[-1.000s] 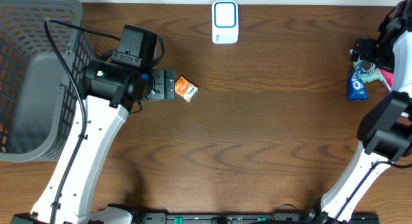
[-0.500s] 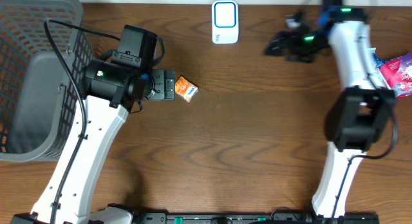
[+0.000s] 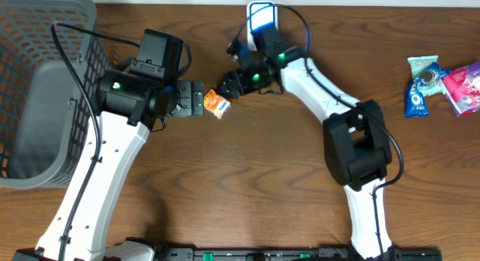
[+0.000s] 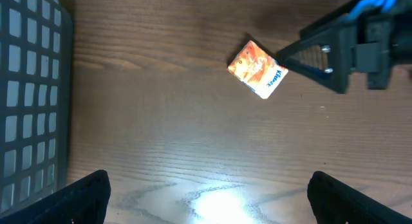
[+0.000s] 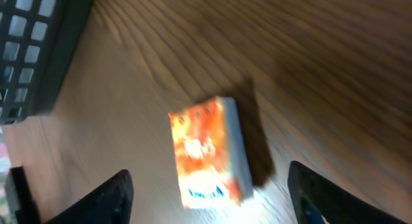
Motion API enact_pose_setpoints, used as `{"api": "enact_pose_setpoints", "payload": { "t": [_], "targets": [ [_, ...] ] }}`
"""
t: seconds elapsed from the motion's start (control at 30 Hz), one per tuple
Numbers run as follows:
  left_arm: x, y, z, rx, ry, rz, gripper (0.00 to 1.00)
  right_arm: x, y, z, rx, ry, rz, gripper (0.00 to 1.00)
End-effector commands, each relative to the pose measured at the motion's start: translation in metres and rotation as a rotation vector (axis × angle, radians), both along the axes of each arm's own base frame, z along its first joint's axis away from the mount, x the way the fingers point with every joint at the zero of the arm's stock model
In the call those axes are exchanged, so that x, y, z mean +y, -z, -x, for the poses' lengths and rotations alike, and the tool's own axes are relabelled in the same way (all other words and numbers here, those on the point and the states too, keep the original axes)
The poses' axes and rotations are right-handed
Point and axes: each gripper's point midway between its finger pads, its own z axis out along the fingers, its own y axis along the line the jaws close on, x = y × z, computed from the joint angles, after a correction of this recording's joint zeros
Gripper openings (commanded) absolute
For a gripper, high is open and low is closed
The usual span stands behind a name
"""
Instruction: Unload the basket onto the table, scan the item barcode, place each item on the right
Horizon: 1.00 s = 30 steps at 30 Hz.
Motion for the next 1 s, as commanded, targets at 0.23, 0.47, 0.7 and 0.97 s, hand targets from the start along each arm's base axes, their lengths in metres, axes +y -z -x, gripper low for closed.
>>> {"api": "enact_pose_setpoints", "payload": {
  "t": [0.23,0.47,0.7,0.97],
  "targets": [
    [0.003,0.000,-0.001,0.000,-0.016,-0.005,0.98,0.009,0.082,0.018,0.135,0.031,0.106,0.43],
    [0.003,0.000,-0.001,0.000,-0.016,-0.005,0.98,0.009,0.080,0.029,0.201,0.016,0.079,0.01],
    [0.002,0.000,-0.001,0.000,-0.016,-0.005,0.98,-0.032,0.037,-0.011,0.135,0.208,0.134,0.01],
    [0.003,0.000,-0.001,0.001,-0.016,-0.005,0.98,-0.162,-0.042,-0.038,-0.233,0.434,0.689,0.01]
  ]
}}
